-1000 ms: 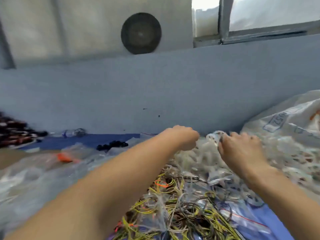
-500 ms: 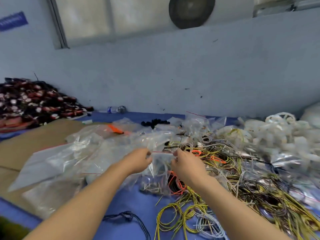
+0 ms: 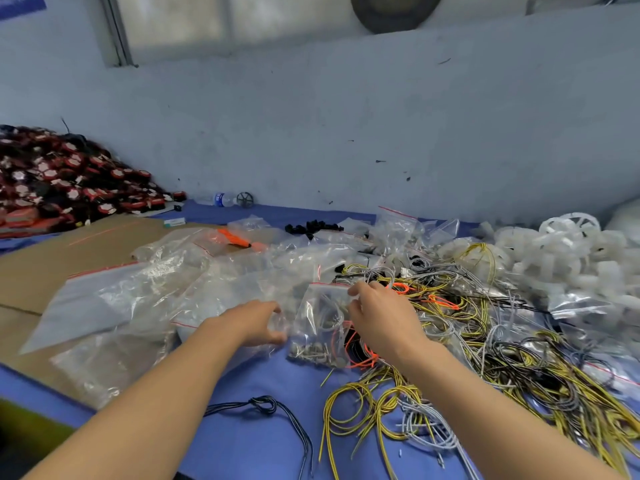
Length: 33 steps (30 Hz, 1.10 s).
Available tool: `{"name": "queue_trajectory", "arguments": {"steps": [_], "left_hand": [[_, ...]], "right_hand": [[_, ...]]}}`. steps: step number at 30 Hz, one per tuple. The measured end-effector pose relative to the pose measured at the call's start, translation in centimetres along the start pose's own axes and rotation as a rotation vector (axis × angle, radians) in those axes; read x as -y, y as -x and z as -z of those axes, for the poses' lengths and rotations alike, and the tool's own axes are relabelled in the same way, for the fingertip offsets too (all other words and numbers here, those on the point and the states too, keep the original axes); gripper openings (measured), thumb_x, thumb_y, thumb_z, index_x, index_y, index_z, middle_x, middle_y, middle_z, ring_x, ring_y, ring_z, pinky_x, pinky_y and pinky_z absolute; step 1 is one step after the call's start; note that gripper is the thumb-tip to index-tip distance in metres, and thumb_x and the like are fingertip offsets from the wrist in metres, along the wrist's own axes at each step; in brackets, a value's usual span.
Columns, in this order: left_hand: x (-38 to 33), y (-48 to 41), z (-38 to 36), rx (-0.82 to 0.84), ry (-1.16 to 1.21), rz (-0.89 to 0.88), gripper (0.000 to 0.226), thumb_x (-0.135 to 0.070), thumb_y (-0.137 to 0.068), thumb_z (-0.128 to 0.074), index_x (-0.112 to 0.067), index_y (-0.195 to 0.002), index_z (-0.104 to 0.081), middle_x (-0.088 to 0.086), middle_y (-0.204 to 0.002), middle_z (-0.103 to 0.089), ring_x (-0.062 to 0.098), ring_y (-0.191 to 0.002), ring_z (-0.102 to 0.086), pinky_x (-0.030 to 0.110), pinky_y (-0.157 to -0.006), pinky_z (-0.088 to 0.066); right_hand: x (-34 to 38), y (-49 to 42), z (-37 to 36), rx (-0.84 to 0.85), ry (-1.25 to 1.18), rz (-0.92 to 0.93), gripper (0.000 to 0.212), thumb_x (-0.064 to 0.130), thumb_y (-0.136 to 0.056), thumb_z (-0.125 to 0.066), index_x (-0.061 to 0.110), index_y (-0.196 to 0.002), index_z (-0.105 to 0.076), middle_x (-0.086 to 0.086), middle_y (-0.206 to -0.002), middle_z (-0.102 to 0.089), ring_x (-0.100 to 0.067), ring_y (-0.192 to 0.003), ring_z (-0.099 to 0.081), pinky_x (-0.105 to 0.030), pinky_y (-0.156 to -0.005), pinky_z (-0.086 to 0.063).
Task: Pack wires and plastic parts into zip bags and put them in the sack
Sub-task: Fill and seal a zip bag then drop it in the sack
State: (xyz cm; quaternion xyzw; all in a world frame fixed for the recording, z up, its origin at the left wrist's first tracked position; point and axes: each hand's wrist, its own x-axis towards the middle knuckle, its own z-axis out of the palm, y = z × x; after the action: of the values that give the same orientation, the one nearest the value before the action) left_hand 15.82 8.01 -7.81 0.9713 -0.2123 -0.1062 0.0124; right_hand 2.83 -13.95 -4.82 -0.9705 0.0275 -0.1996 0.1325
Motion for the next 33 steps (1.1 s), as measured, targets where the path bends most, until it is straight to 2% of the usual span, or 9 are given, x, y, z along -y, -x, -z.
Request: {"name": "queue_trajectory", "arguments": {"steps": [8, 12, 15, 18, 20, 23, 26, 29, 33], "left_hand": [[-0.1, 1.5, 0.8, -0.287, 0.156, 0.019, 0.034, -0.04, -0.103, -0.034, -0.024, -0.106, -0.064, 0.003, -0.109, -0.067, 0.027, -0.097, -0.06, 0.039, -0.085, -0.049], [-1.4, 3.1, 5.2, -0.819, 0.421, 0.181, 0.036, -0.035, -0.101, -0.033, -0.016, -0.083, -0.059, 0.005, -0.075, -0.063, 0.031, -0.072, -0.059, 0.037, -0.064, -0.048], [-5.0, 4.9, 9.6, -1.047, 0.641, 0.054, 0.034, -0.033, -0.1, -0.035, -0.017, -0.085, -0.061, 0.003, -0.078, -0.068, 0.028, -0.073, -0.064, 0.038, -0.062, -0.05], [-11.0, 6.6, 13.7, -0.921, 1.429, -0.211, 0.03, -0.025, -0.101, -0.038, -0.017, -0.086, -0.063, -0.001, -0.084, -0.074, 0.021, -0.071, -0.071, 0.032, -0.06, -0.056], [-14.8, 8.1, 15.2, -0.74, 1.989, -0.266, 0.029, -0.018, -0.1, -0.038, -0.017, -0.081, -0.059, 0.0, -0.078, -0.074, 0.019, -0.065, -0.072, 0.024, -0.051, -0.054], [-19.3, 9.5, 14.0, -0.513, 2.388, -0.2, 0.023, -0.015, -0.1, -0.041, -0.015, -0.083, -0.056, 0.004, -0.086, -0.074, 0.022, -0.066, -0.073, 0.021, -0.048, -0.055], [-22.8, 10.0, 9.9, -0.31, 2.458, -0.089, 0.014, -0.015, -0.102, -0.047, -0.009, -0.096, -0.058, 0.011, -0.105, -0.072, 0.023, -0.077, -0.074, 0.027, -0.062, -0.061], [-25.2, 9.8, 5.2, -0.159, 2.345, -0.039, 0.014, -0.019, -0.099, -0.052, -0.009, -0.099, -0.061, 0.007, -0.102, -0.071, 0.02, -0.084, -0.071, 0.031, -0.075, -0.06], [-26.2, 8.5, 1.0, -0.048, 2.218, -0.048, 0.017, -0.019, -0.097, -0.056, -0.007, -0.102, -0.067, 0.009, -0.092, -0.068, 0.015, -0.068, -0.061, 0.024, -0.056, -0.057]], "right_hand": [[0.2, 0.5, 1.8, -0.03, -0.001, 0.01, 0.034, 0.026, -0.099, -0.039, 0.02, -0.128, -0.055, -0.003, -0.121, -0.062, -0.025, -0.103, -0.06, -0.038, -0.083, -0.048], [-0.3, 0.8, 3.4, -0.054, -0.081, -0.036, 0.032, 0.025, -0.099, -0.041, 0.021, -0.128, -0.055, -0.001, -0.12, -0.061, -0.021, -0.101, -0.06, -0.039, -0.083, -0.051], [-0.7, 0.8, 5.0, -0.082, -0.3, -0.134, 0.033, 0.028, -0.099, -0.044, 0.022, -0.13, -0.053, 0.003, -0.115, -0.062, -0.012, -0.093, -0.06, -0.035, -0.081, -0.051], [-1.0, 0.6, 7.0, -0.063, -0.754, -0.309, 0.046, 0.038, -0.1, -0.048, 0.023, -0.142, -0.041, -0.001, -0.131, -0.057, -0.008, -0.099, -0.06, -0.027, -0.081, -0.052], [-1.3, 0.8, 8.3, 0.003, -1.123, -0.499, 0.065, 0.053, -0.096, -0.051, 0.023, -0.149, -0.032, -0.007, -0.144, -0.047, -0.019, -0.111, -0.058, -0.038, -0.091, -0.052], [-2.9, 1.8, 9.8, 0.086, -1.508, -0.645, 0.079, 0.069, -0.085, -0.054, 0.026, -0.148, -0.032, -0.015, -0.143, -0.046, -0.03, -0.117, -0.057, -0.05, -0.096, -0.051], [-5.8, 3.2, 10.4, -0.018, -1.666, -0.671, 0.063, 0.058, -0.088, -0.06, 0.013, -0.131, -0.052, -0.015, -0.127, -0.062, -0.032, -0.111, -0.063, -0.048, -0.09, -0.055], [-10.1, 5.1, 10.8, -0.224, -1.416, -0.688, 0.033, 0.037, -0.095, -0.06, 0.009, -0.111, -0.067, -0.013, -0.111, -0.07, -0.032, -0.104, -0.066, -0.045, -0.087, -0.056], [-16.4, 9.2, 11.5, -0.34, -0.981, -0.703, 0.026, 0.04, -0.094, -0.062, 0.018, -0.107, -0.068, 0.004, -0.078, -0.065, -0.007, -0.061, -0.059, -0.021, -0.05, -0.048]]}}
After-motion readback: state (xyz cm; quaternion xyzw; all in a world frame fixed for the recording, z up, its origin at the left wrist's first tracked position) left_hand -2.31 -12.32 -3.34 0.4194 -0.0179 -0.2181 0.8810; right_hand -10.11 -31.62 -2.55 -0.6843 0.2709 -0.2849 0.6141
